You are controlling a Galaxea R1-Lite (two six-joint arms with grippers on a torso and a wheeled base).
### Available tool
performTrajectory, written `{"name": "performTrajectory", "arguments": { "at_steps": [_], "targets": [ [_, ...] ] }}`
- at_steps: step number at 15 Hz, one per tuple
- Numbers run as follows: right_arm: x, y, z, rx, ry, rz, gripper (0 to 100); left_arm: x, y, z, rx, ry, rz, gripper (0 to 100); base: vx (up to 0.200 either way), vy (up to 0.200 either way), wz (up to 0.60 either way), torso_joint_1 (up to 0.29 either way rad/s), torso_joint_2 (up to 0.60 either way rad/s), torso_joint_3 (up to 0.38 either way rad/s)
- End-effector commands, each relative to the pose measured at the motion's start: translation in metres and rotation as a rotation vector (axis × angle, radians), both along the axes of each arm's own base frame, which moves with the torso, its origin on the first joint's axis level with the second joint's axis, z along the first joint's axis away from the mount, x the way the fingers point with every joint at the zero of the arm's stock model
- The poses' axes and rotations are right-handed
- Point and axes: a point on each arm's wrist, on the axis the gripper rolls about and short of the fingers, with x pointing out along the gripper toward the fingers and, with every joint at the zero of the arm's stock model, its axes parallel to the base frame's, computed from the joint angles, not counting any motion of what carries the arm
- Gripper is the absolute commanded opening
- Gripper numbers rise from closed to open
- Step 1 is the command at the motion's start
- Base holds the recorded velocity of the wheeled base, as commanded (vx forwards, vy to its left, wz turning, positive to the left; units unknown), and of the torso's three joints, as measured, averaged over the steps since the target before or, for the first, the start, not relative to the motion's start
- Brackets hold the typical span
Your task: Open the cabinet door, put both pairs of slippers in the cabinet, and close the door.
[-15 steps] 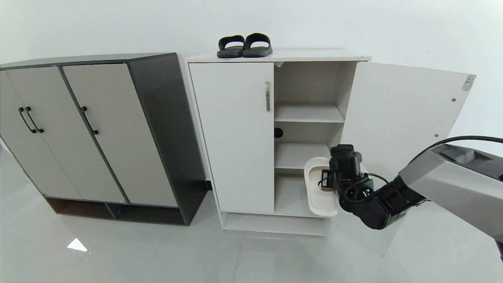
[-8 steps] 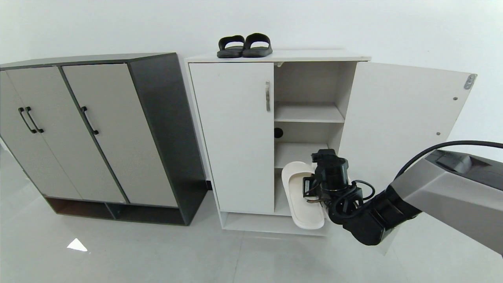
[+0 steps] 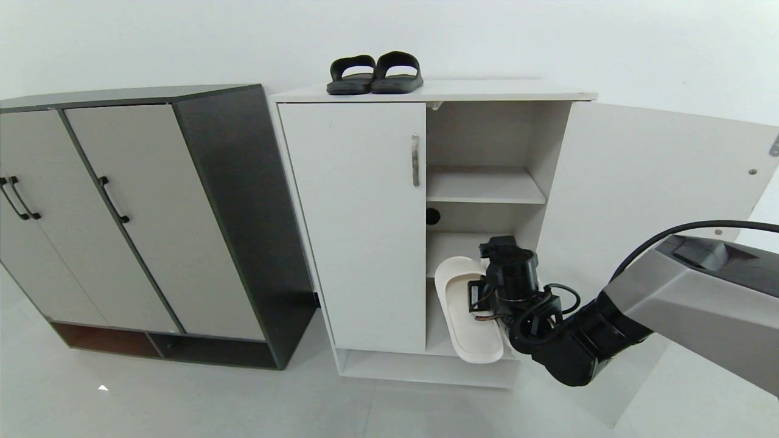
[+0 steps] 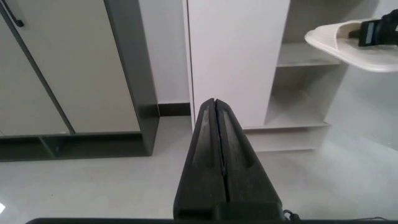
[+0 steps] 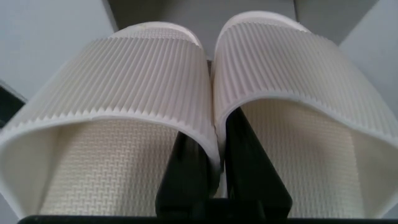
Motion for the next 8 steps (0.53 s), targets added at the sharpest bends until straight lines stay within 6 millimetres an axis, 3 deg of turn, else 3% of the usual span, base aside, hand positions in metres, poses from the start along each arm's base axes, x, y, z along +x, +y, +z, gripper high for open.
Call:
{"name": "performTrajectory", "arguments": {
  "at_steps": [1,2,8],
  "targets": [
    [0.000,-0.002,0.000,0.002,-0.005,-0.004,0,0.000,0.000,0.000,0.000,0.000,0.000,0,0.200,0.000,0.00,0.007,0.00,-0.002],
    [-0.001,-0.003,-0.001,0.002,-0.013,0.001,0,0.000,0.000,0.000,0.000,0.000,0.000,0,0.200,0.000,0.00,0.002,0.00,0.002],
    [-0.003,-0.009,-0.018,-0.064,-0.032,0.047,0,0.000,0.000,0.000,-0.001,0.000,0.000,0,0.000,0.000,0.00,0.000,0.00,0.000]
  ]
}}
